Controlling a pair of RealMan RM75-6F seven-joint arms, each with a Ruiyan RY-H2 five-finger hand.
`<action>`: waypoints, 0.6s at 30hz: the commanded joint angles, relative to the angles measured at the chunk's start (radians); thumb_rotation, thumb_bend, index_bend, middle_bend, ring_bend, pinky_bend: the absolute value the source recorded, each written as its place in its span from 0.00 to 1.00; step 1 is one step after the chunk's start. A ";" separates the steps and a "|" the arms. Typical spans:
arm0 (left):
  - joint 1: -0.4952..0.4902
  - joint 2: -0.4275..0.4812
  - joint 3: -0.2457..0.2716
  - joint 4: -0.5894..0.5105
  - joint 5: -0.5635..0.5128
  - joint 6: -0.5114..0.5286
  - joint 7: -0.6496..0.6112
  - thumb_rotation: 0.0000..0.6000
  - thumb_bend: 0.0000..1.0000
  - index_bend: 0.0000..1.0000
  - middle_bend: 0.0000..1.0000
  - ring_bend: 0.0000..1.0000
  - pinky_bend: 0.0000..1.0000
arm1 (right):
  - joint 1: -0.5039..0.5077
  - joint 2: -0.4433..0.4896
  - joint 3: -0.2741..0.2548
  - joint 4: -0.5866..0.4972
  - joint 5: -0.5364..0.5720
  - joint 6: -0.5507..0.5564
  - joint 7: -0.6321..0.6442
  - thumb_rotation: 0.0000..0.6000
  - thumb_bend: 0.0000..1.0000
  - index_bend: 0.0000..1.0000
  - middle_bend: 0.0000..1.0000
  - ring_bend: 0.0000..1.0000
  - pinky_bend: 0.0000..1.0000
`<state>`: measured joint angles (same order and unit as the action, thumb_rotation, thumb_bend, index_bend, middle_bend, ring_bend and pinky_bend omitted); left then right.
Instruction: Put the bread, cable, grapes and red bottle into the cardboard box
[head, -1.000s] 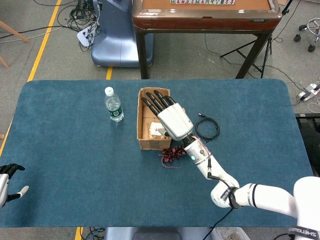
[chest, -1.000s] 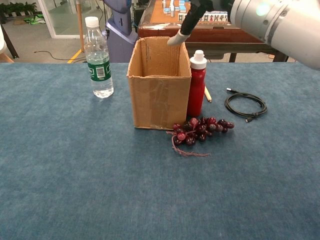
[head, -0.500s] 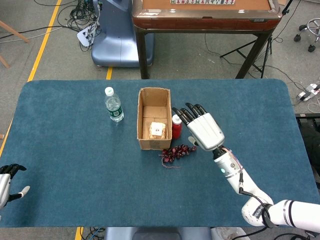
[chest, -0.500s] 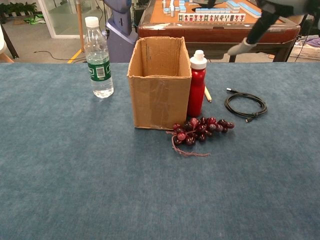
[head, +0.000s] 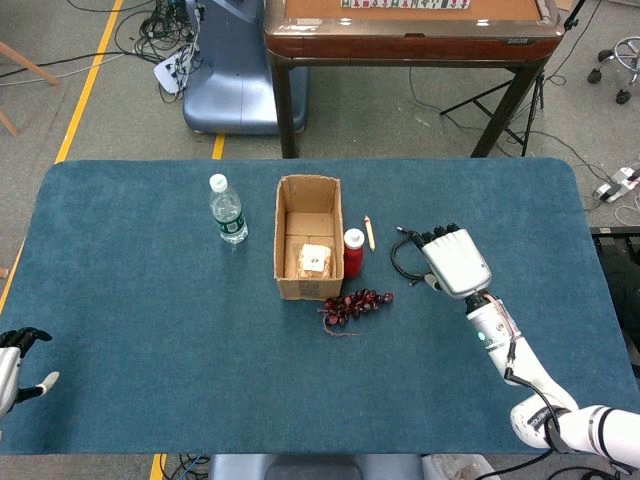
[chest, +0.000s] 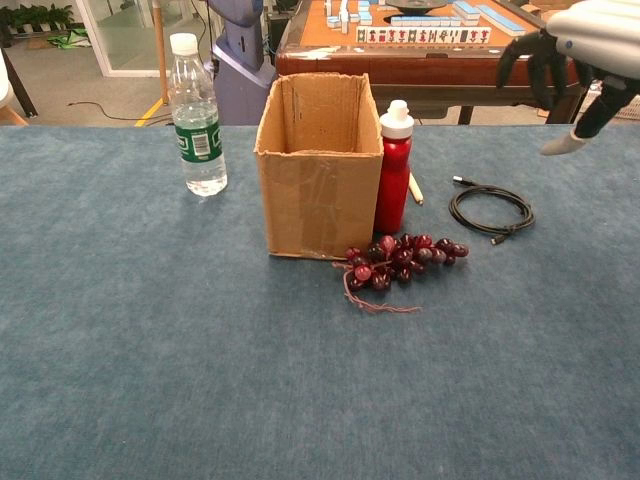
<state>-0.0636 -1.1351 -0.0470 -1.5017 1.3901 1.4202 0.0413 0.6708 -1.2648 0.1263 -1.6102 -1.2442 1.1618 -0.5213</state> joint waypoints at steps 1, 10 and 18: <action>0.000 0.000 0.000 0.001 -0.001 -0.001 0.000 1.00 0.15 0.37 0.33 0.27 0.54 | -0.004 -0.016 -0.007 0.058 0.057 -0.060 0.003 1.00 0.00 0.38 0.82 0.76 0.77; -0.002 -0.002 0.000 0.005 -0.005 -0.007 0.000 1.00 0.15 0.37 0.33 0.27 0.54 | 0.009 -0.072 -0.013 0.242 0.135 -0.207 0.092 1.00 0.07 0.41 1.00 1.00 0.98; -0.002 -0.005 0.000 0.008 -0.008 -0.010 0.002 1.00 0.15 0.37 0.33 0.27 0.54 | 0.030 -0.130 -0.019 0.378 0.142 -0.318 0.171 1.00 0.16 0.43 1.00 1.00 0.99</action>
<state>-0.0660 -1.1397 -0.0469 -1.4938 1.3822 1.4103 0.0429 0.6938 -1.3807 0.1098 -1.2501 -1.1056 0.8619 -0.3640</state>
